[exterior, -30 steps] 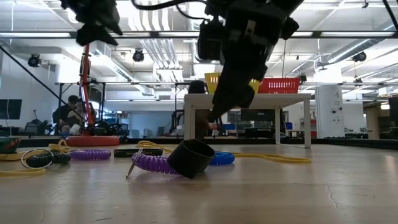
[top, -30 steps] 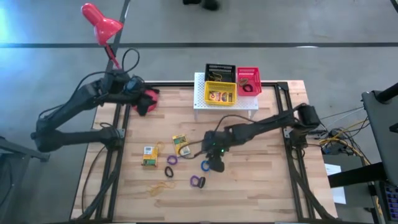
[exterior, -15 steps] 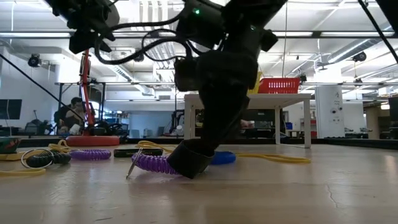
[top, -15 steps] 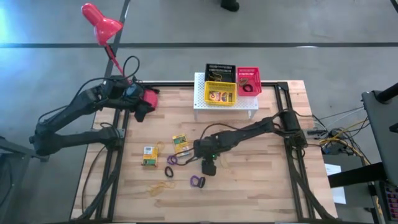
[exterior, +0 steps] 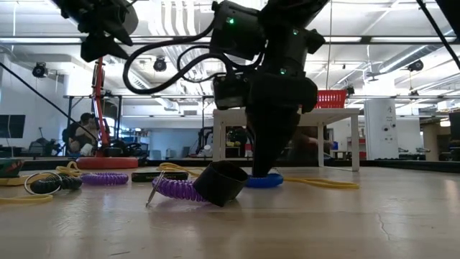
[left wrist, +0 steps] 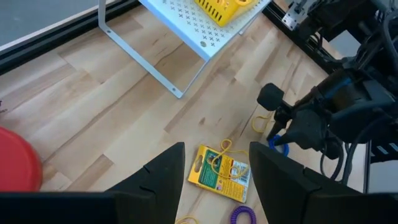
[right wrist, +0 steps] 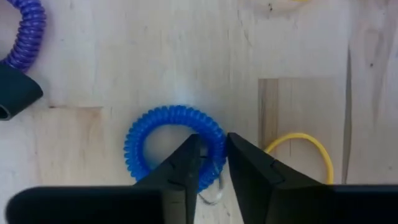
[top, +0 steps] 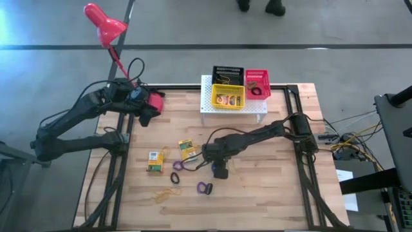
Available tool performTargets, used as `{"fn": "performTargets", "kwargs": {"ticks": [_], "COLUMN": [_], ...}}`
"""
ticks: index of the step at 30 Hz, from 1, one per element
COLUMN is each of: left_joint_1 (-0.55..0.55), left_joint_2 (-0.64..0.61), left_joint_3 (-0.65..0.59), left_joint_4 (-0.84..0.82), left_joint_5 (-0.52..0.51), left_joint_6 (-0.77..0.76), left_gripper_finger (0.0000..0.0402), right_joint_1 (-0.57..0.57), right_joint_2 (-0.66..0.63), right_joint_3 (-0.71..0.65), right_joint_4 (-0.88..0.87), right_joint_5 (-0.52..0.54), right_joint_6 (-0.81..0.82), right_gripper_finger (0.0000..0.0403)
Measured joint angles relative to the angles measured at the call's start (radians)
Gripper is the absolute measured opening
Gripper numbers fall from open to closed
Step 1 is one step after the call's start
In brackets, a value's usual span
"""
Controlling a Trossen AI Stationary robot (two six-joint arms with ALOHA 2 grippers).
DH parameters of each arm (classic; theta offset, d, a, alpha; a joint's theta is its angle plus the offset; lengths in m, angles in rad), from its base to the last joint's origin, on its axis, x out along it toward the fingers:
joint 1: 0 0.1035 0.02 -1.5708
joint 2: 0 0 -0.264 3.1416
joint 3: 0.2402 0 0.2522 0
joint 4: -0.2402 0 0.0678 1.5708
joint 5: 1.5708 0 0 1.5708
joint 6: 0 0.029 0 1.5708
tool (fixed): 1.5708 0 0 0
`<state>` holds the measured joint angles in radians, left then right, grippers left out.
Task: Pick & Place Office Desk Supplies
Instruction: Put the blue spring keychain in the red bin on the shelf
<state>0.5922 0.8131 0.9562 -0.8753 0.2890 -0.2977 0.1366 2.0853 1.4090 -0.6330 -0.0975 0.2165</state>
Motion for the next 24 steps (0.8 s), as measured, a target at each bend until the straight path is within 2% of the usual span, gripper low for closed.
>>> {"fn": "performTargets", "kwargs": {"ticks": [7, 12, 21, 24], "left_joint_1": [0.000, 0.000, -0.001, -0.003], "left_joint_2": [0.000, 0.000, 0.000, 0.000], "left_joint_3": [0.000, 0.000, 0.000, 0.000], "left_joint_4": [0.037, 0.041, 0.089, 0.132], "left_joint_5": [0.000, 0.000, 0.000, 0.000], "left_joint_6": [-0.026, -0.038, -0.051, -0.052], "left_gripper_finger": [0.0184, 0.0184, 0.0184, 0.0184], "right_joint_1": [0.001, 0.005, -0.019, -0.058], "right_joint_2": [-0.019, -0.077, -0.398, -0.524], "right_joint_3": [-0.005, -0.016, -0.026, -0.026], "right_joint_4": [-0.028, -0.122, -0.153, -0.154], "right_joint_5": [-0.009, -0.024, -0.007, 0.080], "right_joint_6": [0.030, 0.022, 0.051, 0.070], "right_gripper_finger": [0.0021, 0.0015, 0.0014, 0.0014]}}
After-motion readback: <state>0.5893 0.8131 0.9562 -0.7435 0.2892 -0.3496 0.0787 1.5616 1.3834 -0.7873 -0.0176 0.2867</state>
